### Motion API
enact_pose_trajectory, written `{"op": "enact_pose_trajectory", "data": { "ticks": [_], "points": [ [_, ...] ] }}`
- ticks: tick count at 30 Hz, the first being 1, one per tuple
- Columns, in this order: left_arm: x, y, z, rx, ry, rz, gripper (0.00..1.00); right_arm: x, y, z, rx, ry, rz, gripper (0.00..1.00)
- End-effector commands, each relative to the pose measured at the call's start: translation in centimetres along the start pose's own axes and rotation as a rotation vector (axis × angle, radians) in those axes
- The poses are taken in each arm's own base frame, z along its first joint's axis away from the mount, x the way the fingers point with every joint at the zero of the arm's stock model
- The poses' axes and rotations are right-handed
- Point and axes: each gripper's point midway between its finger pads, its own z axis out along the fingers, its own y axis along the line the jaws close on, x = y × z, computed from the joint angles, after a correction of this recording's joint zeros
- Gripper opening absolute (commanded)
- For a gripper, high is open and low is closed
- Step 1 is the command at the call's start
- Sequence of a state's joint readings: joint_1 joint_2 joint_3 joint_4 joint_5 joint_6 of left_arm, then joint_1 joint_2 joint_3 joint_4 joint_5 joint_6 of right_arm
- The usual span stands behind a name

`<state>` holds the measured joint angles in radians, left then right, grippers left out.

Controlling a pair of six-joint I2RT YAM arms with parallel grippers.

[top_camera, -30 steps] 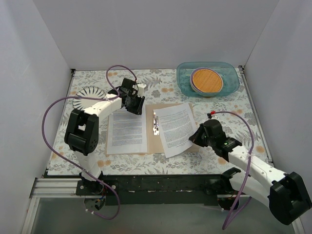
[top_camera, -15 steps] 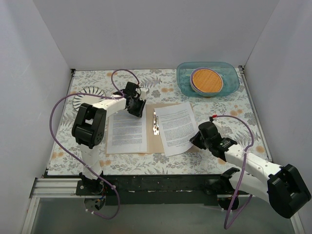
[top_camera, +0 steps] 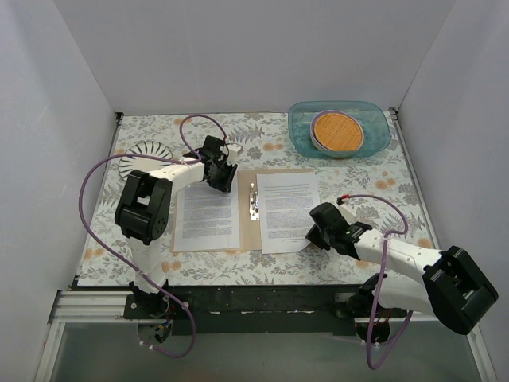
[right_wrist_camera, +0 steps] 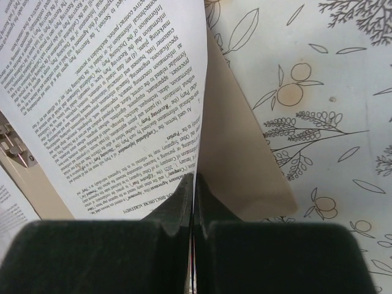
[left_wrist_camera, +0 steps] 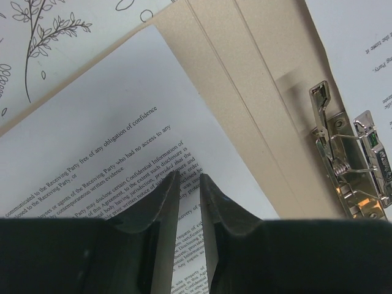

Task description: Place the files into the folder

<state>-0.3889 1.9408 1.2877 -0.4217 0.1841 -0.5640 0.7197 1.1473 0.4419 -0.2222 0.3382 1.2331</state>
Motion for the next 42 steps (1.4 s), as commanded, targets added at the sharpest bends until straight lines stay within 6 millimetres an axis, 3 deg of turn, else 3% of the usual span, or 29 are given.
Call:
{"op": "enact_pose_trajectory", "data": {
  "ticks": [1,13,42],
  "points": [
    [0.2,-0.2,-1.6,0.003,-0.003,0.012,0.20,-0.9,2.0,-0.1,-0.029,-0.036,0.027,0.01],
    [0.4,-0.3,-1.7,0.007,0.003,0.011,0.19,-1.4,3.7,0.2,-0.023,-0.038,0.037,0.01],
    [1.7,-0.4,-1.9,0.010,0.022,0.013,0.19,-0.5,3.7,1.2,0.033,-0.023,0.017,0.01]
  ]
}}
